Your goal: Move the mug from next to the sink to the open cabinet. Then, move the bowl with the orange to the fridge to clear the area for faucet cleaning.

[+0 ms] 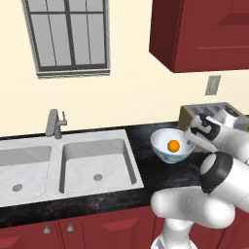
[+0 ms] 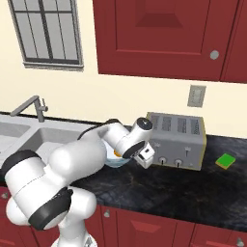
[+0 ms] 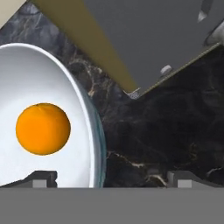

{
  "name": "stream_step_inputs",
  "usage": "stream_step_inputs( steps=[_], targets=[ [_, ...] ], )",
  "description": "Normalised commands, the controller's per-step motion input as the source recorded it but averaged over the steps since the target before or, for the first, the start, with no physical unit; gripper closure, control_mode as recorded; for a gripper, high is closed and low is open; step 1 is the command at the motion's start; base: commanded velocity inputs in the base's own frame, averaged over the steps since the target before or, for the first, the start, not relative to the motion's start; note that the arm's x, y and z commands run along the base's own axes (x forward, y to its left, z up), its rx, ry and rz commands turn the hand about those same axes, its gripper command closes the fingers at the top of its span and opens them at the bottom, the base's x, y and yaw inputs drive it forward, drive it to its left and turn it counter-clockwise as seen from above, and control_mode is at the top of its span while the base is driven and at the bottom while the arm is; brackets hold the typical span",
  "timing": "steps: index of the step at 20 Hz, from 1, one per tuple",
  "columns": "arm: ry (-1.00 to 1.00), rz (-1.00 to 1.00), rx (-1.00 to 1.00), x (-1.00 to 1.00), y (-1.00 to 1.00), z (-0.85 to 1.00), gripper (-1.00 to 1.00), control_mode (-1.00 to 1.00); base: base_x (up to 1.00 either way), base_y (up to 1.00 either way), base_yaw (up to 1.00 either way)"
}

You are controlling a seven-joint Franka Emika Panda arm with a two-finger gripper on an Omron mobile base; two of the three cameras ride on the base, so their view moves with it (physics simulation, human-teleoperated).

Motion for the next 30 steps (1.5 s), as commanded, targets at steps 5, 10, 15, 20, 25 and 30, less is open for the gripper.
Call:
stream_step_inputs(
  steps=[5, 10, 15, 20, 25, 30],
  targets=[
    [0.02, 0.00, 0.00, 0.42, 0.22, -0.28, -1.00, -1.00, 0.00, 0.00, 0.00],
    [0.01, 0.00, 0.00, 0.32, 0.20, -0.21, 1.00, -1.00, 0.00, 0.00, 0.00],
    [0.00, 0.00, 0.00, 0.00, 0.00, 0.00, 1.00, -1.00, 0.00, 0.00, 0.00],
    [-0.09, 0.00, 0.00, -0.11, 0.00, 0.41, 1.00, -1.00, 0.00, 0.00, 0.00],
    [-0.23, -0.01, 0.00, -0.45, 0.00, 1.00, 1.00, -1.00, 0.00, 0.00, 0.00],
    [-0.18, 0.00, 0.00, -0.86, 0.04, 0.97, 1.00, -1.00, 0.00, 0.00, 0.00]
  ],
)
